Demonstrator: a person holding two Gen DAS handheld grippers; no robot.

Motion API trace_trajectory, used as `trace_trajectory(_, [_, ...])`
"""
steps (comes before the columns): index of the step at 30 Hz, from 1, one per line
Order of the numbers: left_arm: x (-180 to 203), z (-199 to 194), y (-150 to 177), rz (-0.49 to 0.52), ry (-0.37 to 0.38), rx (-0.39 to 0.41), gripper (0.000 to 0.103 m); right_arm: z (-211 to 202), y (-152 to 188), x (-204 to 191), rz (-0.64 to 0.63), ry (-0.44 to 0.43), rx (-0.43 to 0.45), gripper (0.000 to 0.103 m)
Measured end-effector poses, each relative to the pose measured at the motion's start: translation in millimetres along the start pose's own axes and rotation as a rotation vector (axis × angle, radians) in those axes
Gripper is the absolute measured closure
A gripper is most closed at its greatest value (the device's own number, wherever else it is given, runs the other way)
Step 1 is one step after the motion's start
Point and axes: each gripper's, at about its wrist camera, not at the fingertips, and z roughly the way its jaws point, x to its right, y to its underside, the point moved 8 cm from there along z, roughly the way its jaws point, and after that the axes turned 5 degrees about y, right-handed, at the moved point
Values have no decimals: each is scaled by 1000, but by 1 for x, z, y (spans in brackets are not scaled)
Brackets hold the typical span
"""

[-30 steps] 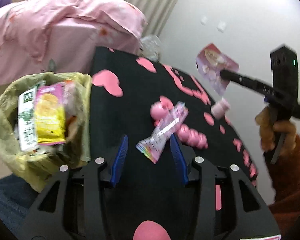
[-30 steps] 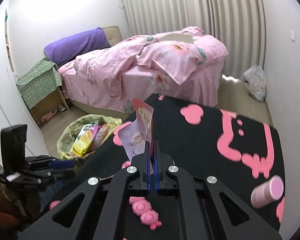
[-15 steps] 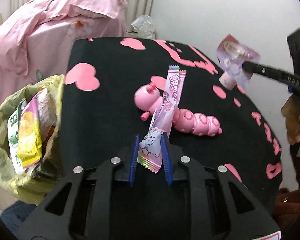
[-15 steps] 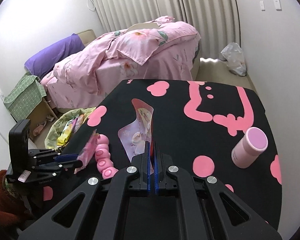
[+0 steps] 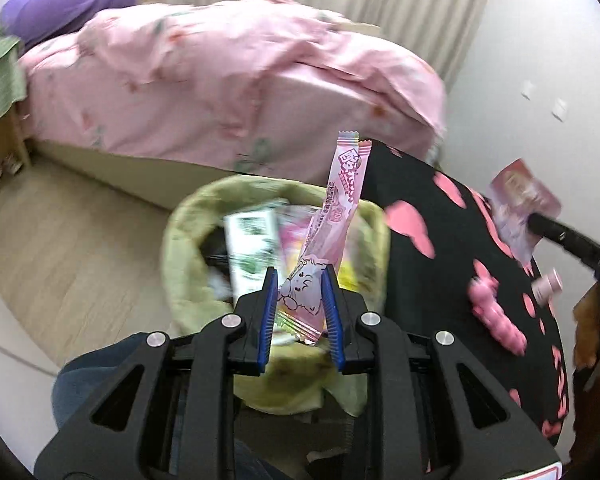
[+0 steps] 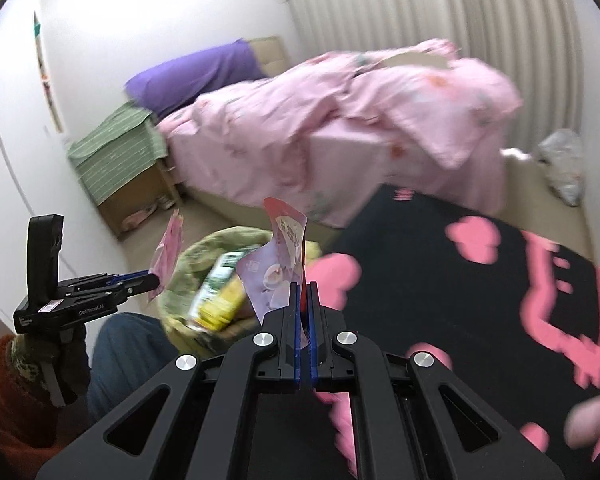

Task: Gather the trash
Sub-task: 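Carry the pink wrapper and clear tray to the yellow bag, then open both tools over the bag and pull them back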

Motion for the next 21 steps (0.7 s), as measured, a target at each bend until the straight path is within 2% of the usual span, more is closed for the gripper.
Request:
trace_trajectory(6, [-29, 18, -5, -57, -15, -9, 81, 91, -15, -45, -19, -63, -118, 98])
trace_trajectory(13, [-41, 46, -7, -117, 7, -32, 80, 145, -6, -68, -29, -87, -201, 98])
trace_trajectory(16, [-48, 51, -9, -161, 26, -18, 71, 156, 0, -69, -42, -94, -221, 96])
trace_trajectory(18, [-50, 49, -10, -194, 42, 1, 57, 157, 4, -67, -42, -83, -222, 96])
trace_trajectory(20, [-51, 44, -12, -210, 50, 20, 55, 155, 8, -65, -49, -71, -212, 88])
trace_trajectory(21, [-51, 41, -12, -216, 44, 28, 53, 153, 10, -64, -49, -72, -208, 74])
